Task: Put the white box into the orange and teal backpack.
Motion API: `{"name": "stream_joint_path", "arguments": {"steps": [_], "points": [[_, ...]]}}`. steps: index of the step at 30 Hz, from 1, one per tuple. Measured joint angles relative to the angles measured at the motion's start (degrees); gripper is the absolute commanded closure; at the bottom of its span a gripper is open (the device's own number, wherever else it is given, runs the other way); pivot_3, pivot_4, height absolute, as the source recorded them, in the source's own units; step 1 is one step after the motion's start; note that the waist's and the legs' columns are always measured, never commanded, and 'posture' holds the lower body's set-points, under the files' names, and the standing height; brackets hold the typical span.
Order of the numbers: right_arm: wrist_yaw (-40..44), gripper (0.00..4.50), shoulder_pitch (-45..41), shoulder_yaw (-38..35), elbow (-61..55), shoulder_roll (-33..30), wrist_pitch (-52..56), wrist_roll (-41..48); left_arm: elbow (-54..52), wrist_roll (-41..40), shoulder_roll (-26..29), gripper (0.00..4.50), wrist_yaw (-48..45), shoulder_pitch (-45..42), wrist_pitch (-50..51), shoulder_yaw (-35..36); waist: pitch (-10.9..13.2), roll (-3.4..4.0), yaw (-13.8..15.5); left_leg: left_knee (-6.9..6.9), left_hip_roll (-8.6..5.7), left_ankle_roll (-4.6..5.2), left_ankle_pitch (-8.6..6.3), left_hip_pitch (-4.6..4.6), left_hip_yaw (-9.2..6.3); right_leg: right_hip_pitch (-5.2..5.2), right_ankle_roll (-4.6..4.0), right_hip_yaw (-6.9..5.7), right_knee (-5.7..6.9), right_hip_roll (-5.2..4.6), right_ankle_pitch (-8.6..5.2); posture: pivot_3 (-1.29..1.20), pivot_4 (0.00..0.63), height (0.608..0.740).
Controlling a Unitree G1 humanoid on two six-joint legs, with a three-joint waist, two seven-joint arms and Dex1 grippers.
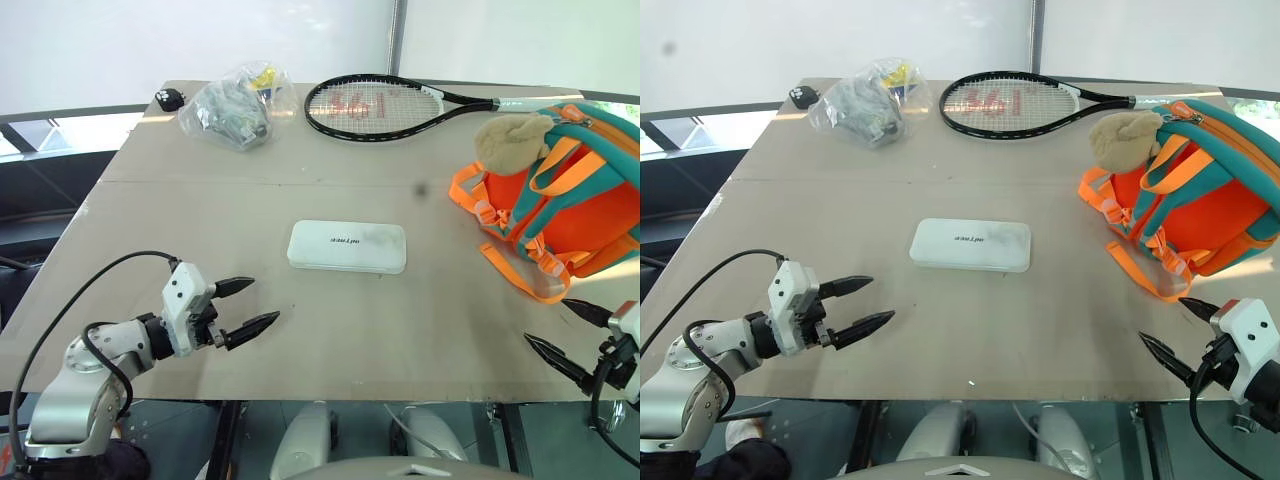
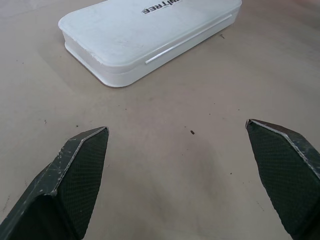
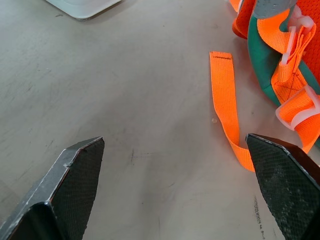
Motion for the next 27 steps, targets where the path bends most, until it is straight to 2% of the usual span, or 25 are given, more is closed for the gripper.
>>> {"name": "stream_joint_path", "arguments": {"steps": [3,8,14,16,18,20,21,22,24,25,27], "points": [[-1.35,0.04,-0.92,0.71,-1.26,0.05,0.96,0.11,0.0,0.02,-0.46,0.0,0.68,-0.3,0.06,0.01,0.01,0.02,0.0,-0.05,0.0,0.0,0.0,0.0,0.0,0.0,0.0,0.0,-0.05,0.0,0.0,0.0,0.15,0.74],[-8.66,0.04,-7.81,7.77,-11.8,-1.4,7.15,-1.04,0.01,-1.07,-2.83,0.0,4.49,-4.01,2.65,-0.23,-0.01,0.03,-0.1,-0.05,0.01,-0.01,0.01,0.02,0.01,-0.01,0.01,0.02,-0.03,0.02,0.0,0.0,0.15,0.74],[-11.27,0.04,-17.41,16.63,-13.22,-3.06,14.69,0.1,0.04,-5.39,-2.92,0.0,7.51,-6.91,9.94,0.62,0.0,0.0,-0.03,-0.05,0.0,-0.01,0.01,0.0,-0.03,-0.01,0.01,-0.03,-0.05,0.02,0.0,0.0,0.15,0.74],[-11.63,0.57,-24.12,21.33,-10.35,-2.98,16.26,-0.12,0.42,-7.9,-2.95,0.0,9.11,-9.1,14.26,1.06,0.01,-0.01,-0.3,-0.02,0.0,-0.01,0.01,0.06,-0.01,0.0,0.01,0.0,-0.02,0.03,0.01,0.0,0.15,0.74],[-13.48,1.35,-29.34,24.6,-6.53,-2.3,17.52,-2.0,0.77,-10.12,-2.96,0.0,10.25,-10.78,17.4,1.96,0.0,-0.02,-0.3,-0.02,0.0,-0.01,0.01,0.06,-0.01,-0.01,0.01,0.0,-0.01,0.04,0.0,0.0,0.15,0.74],[-16.15,2.35,-35.68,28.36,-0.79,-0.82,19.09,-4.94,2.57,-11.88,-2.81,0.0,10.94,-13.01,20.23,2.91,0.01,-0.01,-0.3,-0.04,-0.01,-0.02,0.01,0.06,-0.02,-0.04,0.01,-0.02,0.0,0.04,0.0,0.0,0.15,0.74],[-16.55,2.86,-36.7,29.21,0.18,-0.47,19.38,-5.52,2.8,-12.14,-2.77,0.0,10.98,-13.49,20.74,2.93,0.02,0.01,-0.29,-0.08,-0.01,-0.02,0.01,0.03,-0.02,-0.08,0.01,-0.02,-0.01,0.04,0.0,0.0,0.15,0.74],[-17.21,3.14,-38.33,30.91,1.48,0.1,20.03,-6.53,3.23,-12.59,-2.47,0.0,10.86,-13.85,21.24,2.99,0.02,0.0,-0.27,-0.12,-0.01,-0.02,0.01,0.03,-0.04,-0.1,0.01,-0.03,-0.02,0.04,0.0,0.0,0.15,0.74],[-18.34,4.14,-41.69,34.81,4.44,1.46,20.48,-8.98,5.55,-12.65,-1.84,0.0,10.55,-15.63,22.22,2.93,0.02,0.01,-0.25,-0.18,-0.02,-0.03,0.02,-0.05,-0.05,-0.21,0.01,-0.06,-0.03,0.04,0.0,0.0,0.15,0.74],[-19.07,4.46,-43.56,37.01,6.07,2.4,20.82,-10.49,7.2,-12.64,-1.28,0.0,10.43,-17.23,23.2,2.77,0.02,0.01,-0.27,-0.18,-0.02,-0.03,0.02,-0.06,-0.05,-0.23,0.01,-0.08,-0.01,0.04,0.0,0.0,0.15,0.74],[-19.75,4.46,-45.69,40.0,8.02,3.35,21.16,-12.41,9.25,-12.6,-0.22,0.0,10.74,-19.98,25.2,2.3,0.02,0.01,-0.24,-0.16,-0.05,-0.04,0.03,-0.12,-0.08,-0.28,0.01,-0.11,0.0,0.03,0.0,0.0,0.15,0.74]]}}
